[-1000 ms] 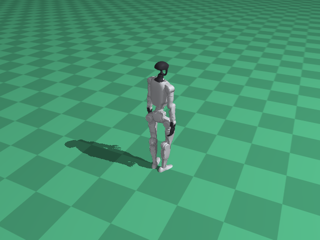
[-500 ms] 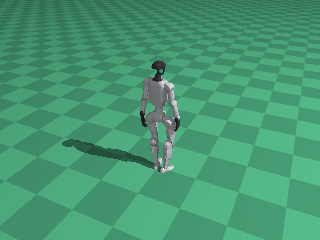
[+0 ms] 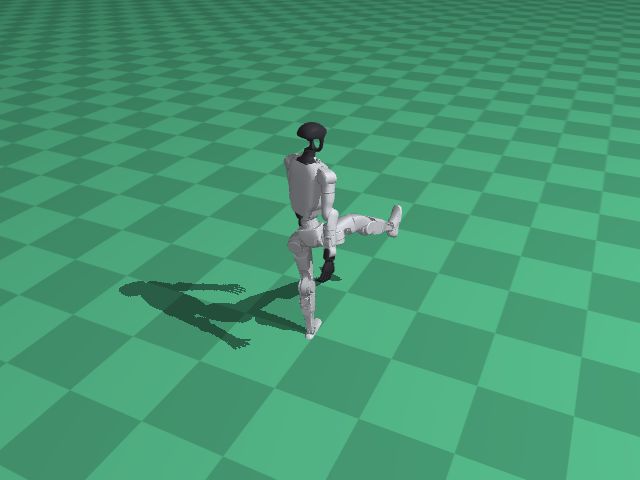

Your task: In place motions

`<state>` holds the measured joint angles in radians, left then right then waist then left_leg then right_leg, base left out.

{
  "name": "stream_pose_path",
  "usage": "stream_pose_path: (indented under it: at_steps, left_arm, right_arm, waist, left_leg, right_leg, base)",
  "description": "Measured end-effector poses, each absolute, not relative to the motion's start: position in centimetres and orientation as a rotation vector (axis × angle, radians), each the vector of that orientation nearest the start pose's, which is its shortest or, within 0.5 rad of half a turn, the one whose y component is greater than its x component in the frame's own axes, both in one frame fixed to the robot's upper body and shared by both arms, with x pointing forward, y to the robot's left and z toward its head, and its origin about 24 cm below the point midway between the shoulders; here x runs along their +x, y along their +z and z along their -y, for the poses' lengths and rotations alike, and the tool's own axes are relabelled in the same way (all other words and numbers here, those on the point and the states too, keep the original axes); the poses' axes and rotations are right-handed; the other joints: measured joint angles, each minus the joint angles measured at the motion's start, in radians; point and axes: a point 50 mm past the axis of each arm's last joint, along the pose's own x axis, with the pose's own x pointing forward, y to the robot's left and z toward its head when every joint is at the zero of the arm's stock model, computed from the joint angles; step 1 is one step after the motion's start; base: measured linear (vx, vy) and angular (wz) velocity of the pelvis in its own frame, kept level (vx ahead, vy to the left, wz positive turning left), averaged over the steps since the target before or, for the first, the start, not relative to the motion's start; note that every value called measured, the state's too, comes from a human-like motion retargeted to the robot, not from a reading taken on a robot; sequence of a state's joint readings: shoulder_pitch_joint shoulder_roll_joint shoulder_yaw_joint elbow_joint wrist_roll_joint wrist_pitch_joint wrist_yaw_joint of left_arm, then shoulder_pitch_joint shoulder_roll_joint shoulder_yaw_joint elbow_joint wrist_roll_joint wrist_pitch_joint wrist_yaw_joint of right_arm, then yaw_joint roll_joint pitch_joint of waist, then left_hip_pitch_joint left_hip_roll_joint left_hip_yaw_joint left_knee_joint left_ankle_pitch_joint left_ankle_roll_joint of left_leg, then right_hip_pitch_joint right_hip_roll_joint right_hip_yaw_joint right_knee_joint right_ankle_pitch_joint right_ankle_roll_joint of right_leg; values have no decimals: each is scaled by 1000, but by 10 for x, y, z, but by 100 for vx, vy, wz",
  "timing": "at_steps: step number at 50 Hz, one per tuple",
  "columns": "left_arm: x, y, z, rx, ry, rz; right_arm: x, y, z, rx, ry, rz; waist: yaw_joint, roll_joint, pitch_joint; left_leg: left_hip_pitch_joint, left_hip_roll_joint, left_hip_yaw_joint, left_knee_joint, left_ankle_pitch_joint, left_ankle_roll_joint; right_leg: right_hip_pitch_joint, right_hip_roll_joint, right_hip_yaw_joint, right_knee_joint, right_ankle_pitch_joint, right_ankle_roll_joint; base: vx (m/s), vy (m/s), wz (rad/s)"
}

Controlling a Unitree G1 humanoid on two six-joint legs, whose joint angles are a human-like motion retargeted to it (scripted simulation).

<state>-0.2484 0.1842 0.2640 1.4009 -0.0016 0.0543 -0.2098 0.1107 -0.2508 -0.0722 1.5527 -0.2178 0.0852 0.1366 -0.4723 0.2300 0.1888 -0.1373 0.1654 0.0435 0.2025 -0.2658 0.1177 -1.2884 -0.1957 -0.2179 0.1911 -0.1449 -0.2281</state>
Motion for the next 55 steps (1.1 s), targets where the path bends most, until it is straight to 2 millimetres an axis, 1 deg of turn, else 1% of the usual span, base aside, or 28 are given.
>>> stream_pose_path:
  at_steps: [3, 5, 7, 8, 10, 13, 15, 18, 19, 20, 21, 22, 23, 24, 25, 26, 28, 30, 32, 34, 36, 39, 42, 45, 47, 50, 52, 55]
  left_arm:
    - [152, -149, -217, -146, 63, -1159]
    - [140, -154, -213, -137, 51, -1183]
    - [128, -158, -210, -129, 38, -1214]
    - [117, -162, -207, -138, 34, -1243]
    - [90, -170, -200, -176, 30, -1323]
    - [37, -178, -188, -260, 46, -1485]
    - [-1, -179, -181, -316, 69, -1591]
    - [-52, -174, -174, -392, 120, -1722]
    - [-65, -172, -172, -412, 138, -1752]
    - [-75, -171, -170, -430, 155, -1777]
    - [-90, -167, -170, -449, 188, -1809]
    - [-102, -164, -171, -468, 219, -1837]
    - [-111, -161, -172, -486, 248, -1859]
    - [-114, -160, -172, -503, 270, -1872]
    - [-113, -160, -172, -521, 288, -1880]
    - [-112, -160, -170, -532, 313, -1878]
    - [-110, -161, -169, -561, 372, -1850]
    - [-104, -163, -171, -579, 389, -1802]
    - [-89, -167, -172, -569, 349, -1770]
    - [-68, -171, -177, -526, 316, -1729]
    - [-45, -175, -184, -460, 281, -1670]
    - [-10, -179, -190, -384, 220, -1571]
    - [24, -179, -190, -365, 186, -1472]
    - [45, -178, -189, -370, 173, -1405]
    - [50, -177, -189, -367, 171, -1388]
    - [52, -177, -190, -359, 166, -1380]
    - [48, -177, -190, -357, 167, -1393]
    - [34, -178, -190, -359, 175, -1437]
  right_arm:
    - [-34, -168, 244, -189, 24, -1745]
    - [-36, -169, 239, -180, 32, -1728]
    - [-27, -171, 235, -150, 48, -1694]
    - [-25, -172, 233, -146, 56, -1682]
    - [-21, -172, 230, -157, 81, -1664]
    - [-14, -173, 230, -200, 125, -1651]
    - [-9, -173, 229, -223, 149, -1641]
    - [0, -174, 228, -239, 165, -1617]
    - [3, -174, 228, -244, 165, -1606]
    - [6, -174, 228, -248, 165, -1594]
    - [12, -174, 227, -245, 167, -1572]
    - [19, -174, 225, -241, 170, -1551]
    - [24, -174, 223, -236, 175, -1533]
    - [32, -174, 221, -228, 177, -1511]
    - [42, -174, 219, -217, 177, -1487]
    - [50, -173, 218, -212, 171, -1461]
    - [65, -172, 216, -222, 181, -1413]
    - [78, -170, 213, -238, 203, -1366]
    - [86, -168, 210, -249, 219, -1332]
    - [88, -168, 206, -249, 221, -1314]
    - [83, -170, 206, -230, 199, -1323]
    - [62, -173, 209, -198, 177, -1404]
    - [45, -175, 209, -201, 192, -1498]
    - [30, -176, 209, -229, 219, -1566]
    - [23, -177, 208, -245, 238, -1588]
    - [17, -177, 205, -255, 271, -1600]
    - [14, -178, 203, -261, 289, -1602]
    - [12, -178, 201, -269, 308, -1604]
  waist:
    - [-14, -32, 10]
    - [-20, -46, -2]
    - [31, -96, -23]
    - [46, -109, -30]
    - [68, -127, -48]
    - [90, -139, -95]
    - [110, -141, -132]
    - [153, -155, -194]
    - [170, -162, -209]
    - [188, -168, -223]
    - [210, -197, -224]
    - [233, -223, -220]
    - [260, -246, -206]
    - [290, -252, -193]
    - [323, -250, -181]
    - [320, -246, -180]
    - [321, -251, -168]
    - [297, -252, -155]
    - [249, -238, -161]
    - [229, -238, -167]
    - [225, -242, -173]
    - [262, -251, -193]
    - [283, -258, -199]
    - [275, -254, -210]
    - [273, -251, -221]
    - [274, -250, -228]
    - [272, -249, -231]
    - [266, -245, -234]
  left_leg:
    - [27, -28, 19, -12, 1, 1]
    - [51, -47, 23, -42, 16, -1]
    - [78, -98, 71, -60, 16, 1]
    - [90, -112, 84, -69, 18, 0]
    - [102, -135, 107, -84, 18, -2]
    - [95, -155, 145, -104, 22, -9]
    - [80, -165, 167, -120, 28, -14]
    - [56, -189, 208, -145, 35, -22]
    - [48, -201, 218, -150, 36, -22]
    - [39, -214, 228, -155, 38, -21]
    - [47, -238, 248, -160, 36, -22]
    - [61, -257, 268, -165, 34, -24]
    - [84, -265, 289, -169, 32, -30]
    - [91, -261, 311, -171, 29, -33]
    - [90, -249, 335, -171, 26, -34]
    - [75, -246, 317, -165, 26, -36]
    - [72, -240, 312, -162, 29, -41]
    - [85, -237, 322, -169, 35, -40]
    - [77, -229, 301, -172, 43, -44]
    - [73, -225, 297, -173, 47, -47]
    - [72, -228, 280, -173, 49, -49]
    - [74, -235, 269, -176, 50, -51]
    - [77, -232, 270, -177, 50, -56]
    - [77, -228, 260, -175, 47, -59]
    - [76, -226, 260, -174, 46, -62]
    - [78, -221, 265, -174, 43, -65]
    - [80, -218, 264, -172, 40, -67]
    - [81, -212, 269, -170, 35, -71]
  right_leg:
    - [113, 22, 4, -22, 28, 16]
    - [232, 22, -32, -30, 34, 40]
    - [365, 45, -21, -43, 55, 61]
    - [441, 55, -25, -42, 63, 74]
    - [592, 72, -44, -23, 85, 106]
    - [800, 94, -58, 63, 144, 154]
    - [927, 111, -52, 122, 188, 194]
    - [1097, 125, -60, 139, 242, 227]
    - [1144, 127, -68, 111, 207, 252]
    - [1186, 129, -79, 72, 145, 285]
    - [1231, 115, -113, -6, 93, 256]
    - [1266, 105, -124, -75, 71, 235]
    - [1282, 101, -90, -124, 111, 229]
    - [1287, 93, -67, -150, 135, 247]
    - [1288, 83, -49, -166, 151, 277]
    - [1282, 84, -60, -176, 154, 281]
    - [1270, 102, -54, -173, 156, 255]
    - [1275, 110, -64, -163, 152, 242]
    - [1280, 120, -105, -171, 151, 236]
    - [1287, 124, -122, -173, 143, 235]
    - [1295, 122, -146, -175, 139, 232]
    - [1299, 119, -160, -172, 133, 228]
    - [1302, 119, -168, -168, 126, 224]
    - [1309, 125, -179, -169, 120, 222]
    - [1308, 128, -180, -168, 118, 220]
    - [1309, 131, -179, -167, 116, 217]
    - [1309, 133, -176, -165, 115, 215]
    - [1306, 137, -167, -163, 115, 212]
  base:
    - [-8, 7, -19]
    - [0, 0, 0]
    - [7, -5, -55]
    - [7, -4, -50]
    - [7, -3, -37]
    - [7, -6, -37]
    - [6, -8, -44]
    - [7, -14, -55]
    - [4, -12, -64]
    - [1, -9, -74]
    - [2, -10, -83]
    - [6, -16, -97]
    - [1, -18, -109]
    - [-11, -16, -117]
    - [-26, -14, -60]
    - [-28, -16, -16]
    - [-12, -18, -7]
    - [3, -12, 21]
    - [-7, -8, 74]
    - [-15, -6, 52]
    - [0, -6, 56]
    - [8, -6, 25]
    - [-2, -1, 6]
    - [2, -2, 18]
    - [3, -1, 4]
    - [0, 0, 0]
    - [0, 0, 0]
    - [0, 0, 0]
